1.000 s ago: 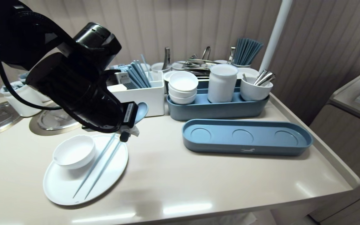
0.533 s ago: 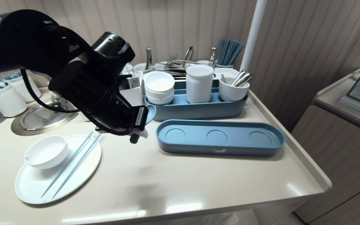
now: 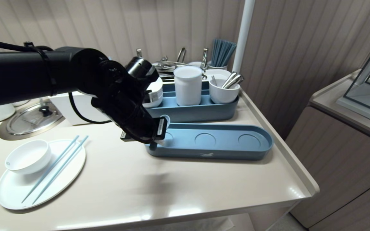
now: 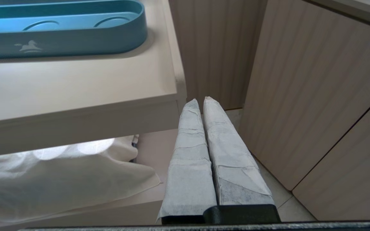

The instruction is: Put the spoon back from the bowl

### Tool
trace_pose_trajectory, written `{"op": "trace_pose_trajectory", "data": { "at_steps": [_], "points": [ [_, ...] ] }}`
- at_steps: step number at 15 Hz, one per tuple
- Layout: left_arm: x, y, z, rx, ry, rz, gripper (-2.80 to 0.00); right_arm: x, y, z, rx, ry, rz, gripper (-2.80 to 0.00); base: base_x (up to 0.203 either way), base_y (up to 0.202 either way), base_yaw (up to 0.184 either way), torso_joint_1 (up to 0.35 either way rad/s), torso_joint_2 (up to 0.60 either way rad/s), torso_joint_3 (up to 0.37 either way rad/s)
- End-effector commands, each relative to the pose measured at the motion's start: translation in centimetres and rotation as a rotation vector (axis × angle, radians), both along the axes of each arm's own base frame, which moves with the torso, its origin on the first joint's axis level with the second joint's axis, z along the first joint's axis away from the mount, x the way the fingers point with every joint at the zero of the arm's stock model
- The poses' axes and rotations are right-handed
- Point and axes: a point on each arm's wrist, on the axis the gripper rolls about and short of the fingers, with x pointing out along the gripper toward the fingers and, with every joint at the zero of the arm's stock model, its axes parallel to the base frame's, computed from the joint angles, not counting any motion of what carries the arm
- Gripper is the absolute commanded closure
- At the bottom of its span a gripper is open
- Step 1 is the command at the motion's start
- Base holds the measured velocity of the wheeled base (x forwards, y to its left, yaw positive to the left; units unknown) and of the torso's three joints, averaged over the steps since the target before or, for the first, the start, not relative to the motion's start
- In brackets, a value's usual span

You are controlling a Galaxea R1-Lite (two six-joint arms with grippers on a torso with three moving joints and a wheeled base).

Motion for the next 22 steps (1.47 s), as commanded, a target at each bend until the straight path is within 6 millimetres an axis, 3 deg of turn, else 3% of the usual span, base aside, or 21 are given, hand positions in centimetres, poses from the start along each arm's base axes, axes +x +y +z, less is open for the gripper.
{"op": "trace_pose_trajectory", "data": {
  "at_steps": [1, 7, 18, 19, 22],
  "points": [
    [1.0, -0.6, -1.9, 0.029, 0.048, 0.000, 0.00, 0.0, 0.0, 0.0, 0.000, -0.001, 0.000, 0.00, 0.000, 0.000, 0.000, 0.000, 0.00, 0.000],
    [1.8, -0.8, -3.6, 0.059, 0.084, 0.007, 0.00, 0.0, 0.0, 0.0, 0.000, -0.001, 0.000, 0.00, 0.000, 0.000, 0.000, 0.000, 0.00, 0.000],
    [3.4, 0.3, -4.8, 0.096, 0.092, 0.063, 0.00, 0.0, 0.0, 0.0, 0.000, 0.000, 0.000, 0.00, 0.000, 0.000, 0.000, 0.000, 0.00, 0.000],
    [3.4, 0.3, -4.8, 0.096, 0.092, 0.061, -2.80, 0.0, 0.0, 0.0, 0.000, -0.002, 0.000, 0.00, 0.000, 0.000, 0.000, 0.000, 0.00, 0.000],
    [3.3, 0.3, -4.8, 0.095, 0.093, 0.062, -2.80, 0.0, 0.0, 0.0, 0.000, -0.001, 0.000, 0.00, 0.000, 0.000, 0.000, 0.000, 0.00, 0.000]
  ]
}}
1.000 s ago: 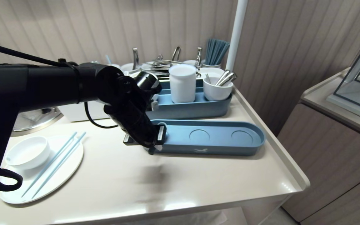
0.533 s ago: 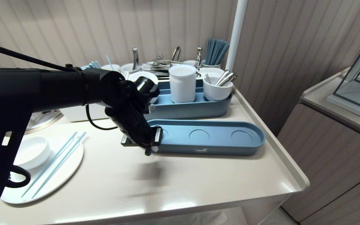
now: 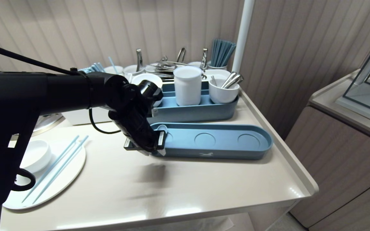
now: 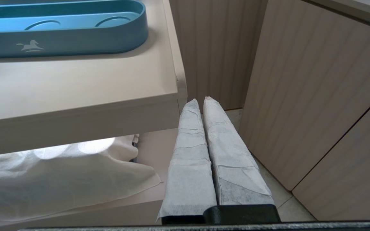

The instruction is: Put the spoon back from the bowl, then put the bowl back from the plate

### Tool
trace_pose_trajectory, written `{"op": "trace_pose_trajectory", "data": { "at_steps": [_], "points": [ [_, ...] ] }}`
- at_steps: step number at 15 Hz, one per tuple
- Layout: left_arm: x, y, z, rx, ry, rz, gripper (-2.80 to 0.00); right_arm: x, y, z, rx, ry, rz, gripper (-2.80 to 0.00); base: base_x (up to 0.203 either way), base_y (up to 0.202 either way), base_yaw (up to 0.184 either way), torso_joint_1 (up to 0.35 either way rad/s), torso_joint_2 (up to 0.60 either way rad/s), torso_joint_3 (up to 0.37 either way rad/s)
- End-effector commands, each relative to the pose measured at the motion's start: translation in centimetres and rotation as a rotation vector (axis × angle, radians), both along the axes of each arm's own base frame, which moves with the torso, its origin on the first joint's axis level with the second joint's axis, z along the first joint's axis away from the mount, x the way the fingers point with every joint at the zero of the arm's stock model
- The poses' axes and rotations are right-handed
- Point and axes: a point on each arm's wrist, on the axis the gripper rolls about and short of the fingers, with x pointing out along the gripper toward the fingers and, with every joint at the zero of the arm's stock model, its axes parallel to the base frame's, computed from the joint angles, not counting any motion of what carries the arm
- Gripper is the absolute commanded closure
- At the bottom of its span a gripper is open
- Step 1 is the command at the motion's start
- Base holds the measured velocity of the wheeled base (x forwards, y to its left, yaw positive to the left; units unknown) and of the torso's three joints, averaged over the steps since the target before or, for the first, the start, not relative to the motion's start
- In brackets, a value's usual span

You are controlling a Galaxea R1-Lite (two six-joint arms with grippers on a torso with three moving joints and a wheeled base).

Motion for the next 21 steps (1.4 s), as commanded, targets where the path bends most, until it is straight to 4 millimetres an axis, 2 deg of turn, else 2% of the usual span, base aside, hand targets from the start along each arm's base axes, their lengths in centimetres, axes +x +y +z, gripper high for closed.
{"op": "trace_pose_trajectory", "data": {
  "at_steps": [1, 3, 8, 17, 21],
  "points": [
    [-0.1, 0.1, 0.1, -0.001, 0.003, 0.002, -2.80, 0.0, 0.0, 0.0, 0.000, -0.001, 0.000, 0.00, 0.000, 0.000, 0.000, 0.000, 0.00, 0.000],
    [-0.8, 0.4, 1.6, -0.022, -0.027, 0.001, -2.80, 0.0, 0.0, 0.0, 0.000, 0.001, 0.000, 0.00, 0.000, 0.000, 0.000, 0.000, 0.00, 0.000],
    [-4.6, 2.4, 7.5, -0.099, -0.153, -0.007, -2.80, 0.0, 0.0, 0.0, 0.000, 0.000, 0.000, 0.00, 0.000, 0.000, 0.000, 0.000, 0.00, 0.000],
    [-6.5, 3.4, 8.3, -0.079, -0.152, -0.031, -2.80, 0.0, 0.0, 0.0, 0.000, 0.000, 0.000, 0.00, 0.000, 0.000, 0.000, 0.000, 0.00, 0.000],
    [-7.6, 4.0, 9.4, -0.080, -0.188, -0.052, -2.80, 0.0, 0.0, 0.0, 0.000, 0.001, 0.000, 0.00, 0.000, 0.000, 0.000, 0.000, 0.00, 0.000]
  ]
}}
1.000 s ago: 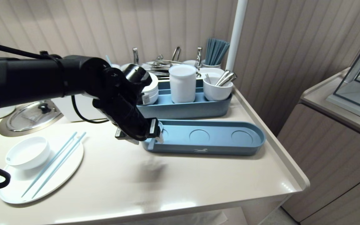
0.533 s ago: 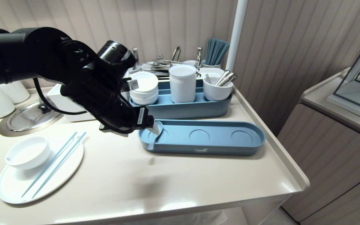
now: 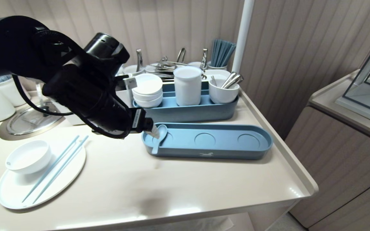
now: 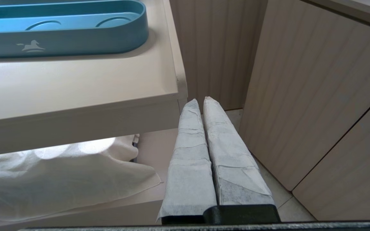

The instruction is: Put the bowl back from the plate

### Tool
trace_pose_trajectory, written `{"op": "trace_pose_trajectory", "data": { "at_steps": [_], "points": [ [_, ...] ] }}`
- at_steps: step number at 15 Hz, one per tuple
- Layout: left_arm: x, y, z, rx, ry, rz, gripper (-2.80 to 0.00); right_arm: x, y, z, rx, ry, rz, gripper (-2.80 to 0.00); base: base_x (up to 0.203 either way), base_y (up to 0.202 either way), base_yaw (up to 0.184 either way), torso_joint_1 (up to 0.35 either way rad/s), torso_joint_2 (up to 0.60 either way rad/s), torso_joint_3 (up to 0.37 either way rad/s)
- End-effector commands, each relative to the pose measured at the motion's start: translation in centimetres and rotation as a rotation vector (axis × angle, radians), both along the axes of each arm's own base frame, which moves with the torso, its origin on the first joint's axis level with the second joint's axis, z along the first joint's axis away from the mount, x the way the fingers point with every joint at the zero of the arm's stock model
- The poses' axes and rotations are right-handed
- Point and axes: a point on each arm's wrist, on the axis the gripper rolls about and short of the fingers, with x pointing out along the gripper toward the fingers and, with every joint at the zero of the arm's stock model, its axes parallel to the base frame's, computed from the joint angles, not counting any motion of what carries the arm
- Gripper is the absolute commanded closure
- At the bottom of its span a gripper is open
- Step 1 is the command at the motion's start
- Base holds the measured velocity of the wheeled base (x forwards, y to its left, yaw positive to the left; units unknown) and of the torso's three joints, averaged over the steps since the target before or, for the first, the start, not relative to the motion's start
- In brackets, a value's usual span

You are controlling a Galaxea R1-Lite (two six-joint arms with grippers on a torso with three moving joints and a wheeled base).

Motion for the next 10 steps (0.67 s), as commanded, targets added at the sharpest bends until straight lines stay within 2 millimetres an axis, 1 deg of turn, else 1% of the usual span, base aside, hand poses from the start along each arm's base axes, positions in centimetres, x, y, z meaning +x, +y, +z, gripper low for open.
{"op": "trace_pose_trajectory", "data": {
  "at_steps": [1, 3, 4, 6, 7, 9, 10],
  "points": [
    [-0.9, 0.5, 0.9, -0.007, -0.019, -0.004, -2.80, 0.0, 0.0, 0.0, 0.000, 0.000, 0.000, 0.00, 0.000, 0.000, 0.000, 0.000, 0.00, 0.000],
    [-1.3, 0.7, 1.3, -0.010, -0.033, -0.010, -2.80, 0.0, 0.0, 0.0, 0.000, 0.000, 0.000, 0.00, 0.000, 0.000, 0.000, 0.000, 0.00, 0.000],
    [-1.4, 0.8, 1.4, -0.009, -0.032, -0.011, 0.00, 0.0, 0.0, 0.0, 0.000, 0.000, 0.000, 0.00, 0.000, 0.000, 0.000, 0.000, 0.00, 0.000],
    [-1.5, 0.8, 1.5, -0.010, -0.033, -0.008, 0.00, 0.0, 0.0, 0.0, 0.000, 0.001, 0.000, 0.00, 0.000, 0.000, 0.000, 0.000, 0.00, 0.000],
    [-1.6, 0.9, 1.6, -0.010, -0.036, -0.008, -2.79, 0.0, 0.0, 0.0, 0.000, 0.001, 0.000, 0.00, 0.000, 0.000, 0.000, 0.000, 0.00, 0.000],
    [-1.9, 1.1, 1.8, -0.009, -0.037, -0.010, -2.80, 0.0, 0.0, 0.0, 0.000, 0.001, 0.000, 0.00, 0.000, 0.000, 0.000, 0.000, 0.00, 0.000],
    [-1.8, 1.1, 2.0, -0.013, -0.042, -0.007, 0.00, 0.0, 0.0, 0.0, 0.000, -0.001, 0.000, 0.00, 0.000, 0.000, 0.000, 0.000, 0.00, 0.000]
  ]
}}
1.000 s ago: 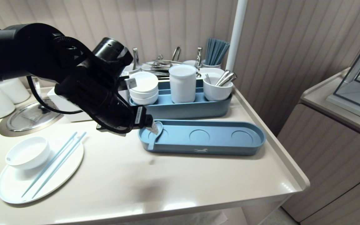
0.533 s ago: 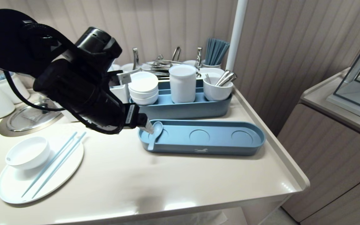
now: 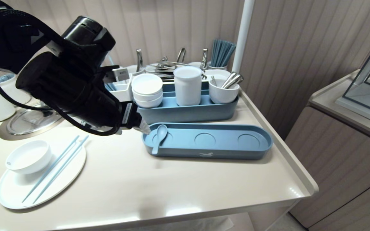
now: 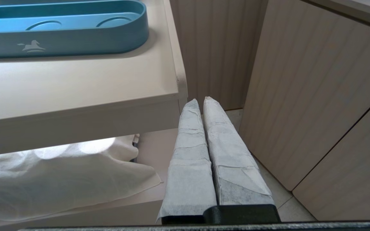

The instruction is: Put the bowl back from the plate

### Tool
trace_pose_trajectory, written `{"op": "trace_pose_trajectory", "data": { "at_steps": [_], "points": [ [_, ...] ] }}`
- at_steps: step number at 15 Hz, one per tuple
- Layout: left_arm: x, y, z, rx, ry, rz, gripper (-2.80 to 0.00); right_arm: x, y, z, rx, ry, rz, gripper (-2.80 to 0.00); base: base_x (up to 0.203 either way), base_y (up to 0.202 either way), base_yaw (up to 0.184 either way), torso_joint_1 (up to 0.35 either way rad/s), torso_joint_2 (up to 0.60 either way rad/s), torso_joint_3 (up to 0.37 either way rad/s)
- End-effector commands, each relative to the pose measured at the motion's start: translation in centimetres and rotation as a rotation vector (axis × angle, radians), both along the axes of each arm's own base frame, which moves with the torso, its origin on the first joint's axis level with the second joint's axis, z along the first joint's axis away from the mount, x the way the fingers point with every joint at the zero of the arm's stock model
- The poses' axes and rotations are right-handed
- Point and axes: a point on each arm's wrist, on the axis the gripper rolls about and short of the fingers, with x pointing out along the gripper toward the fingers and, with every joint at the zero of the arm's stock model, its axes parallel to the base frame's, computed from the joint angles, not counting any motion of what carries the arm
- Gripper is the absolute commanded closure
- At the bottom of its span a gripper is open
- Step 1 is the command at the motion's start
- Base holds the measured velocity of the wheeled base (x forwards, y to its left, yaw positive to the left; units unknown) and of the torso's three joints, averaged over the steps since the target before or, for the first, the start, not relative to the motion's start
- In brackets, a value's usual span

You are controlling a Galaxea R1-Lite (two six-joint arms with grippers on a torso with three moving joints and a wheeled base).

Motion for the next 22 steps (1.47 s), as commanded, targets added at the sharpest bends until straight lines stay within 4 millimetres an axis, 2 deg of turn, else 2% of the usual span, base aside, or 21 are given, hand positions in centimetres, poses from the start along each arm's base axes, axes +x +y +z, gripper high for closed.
{"op": "trace_pose_trajectory", "data": {
  "at_steps": [1, 11, 14, 22],
  "points": [
    [-0.2, 0.1, 0.2, -0.003, -0.005, 0.005, 0.00, 0.0, 0.0, 0.0, 0.000, 0.001, 0.000, 0.00, 0.000, 0.000, 0.000, 0.000, 0.00, 0.000],
    [-0.7, 0.4, 0.6, -0.001, -0.016, 0.006, 0.00, 0.0, 0.0, 0.0, 0.000, 0.001, 0.000, 0.00, 0.000, 0.000, 0.000, 0.000, 0.00, 0.000],
    [-1.1, 0.6, 0.0, 0.019, 0.004, 0.006, 0.00, 0.0, 0.0, 0.0, 0.000, 0.000, 0.000, 0.00, 0.000, 0.000, 0.000, 0.000, 0.00, 0.000],
    [-0.5, 1.2, -0.1, 0.018, 0.004, 0.036, 0.00, 0.0, 0.0, 0.0, 0.000, -0.001, 0.000, 0.00, 0.000, 0.000, 0.000, 0.000, 0.00, 0.000]
  ]
}}
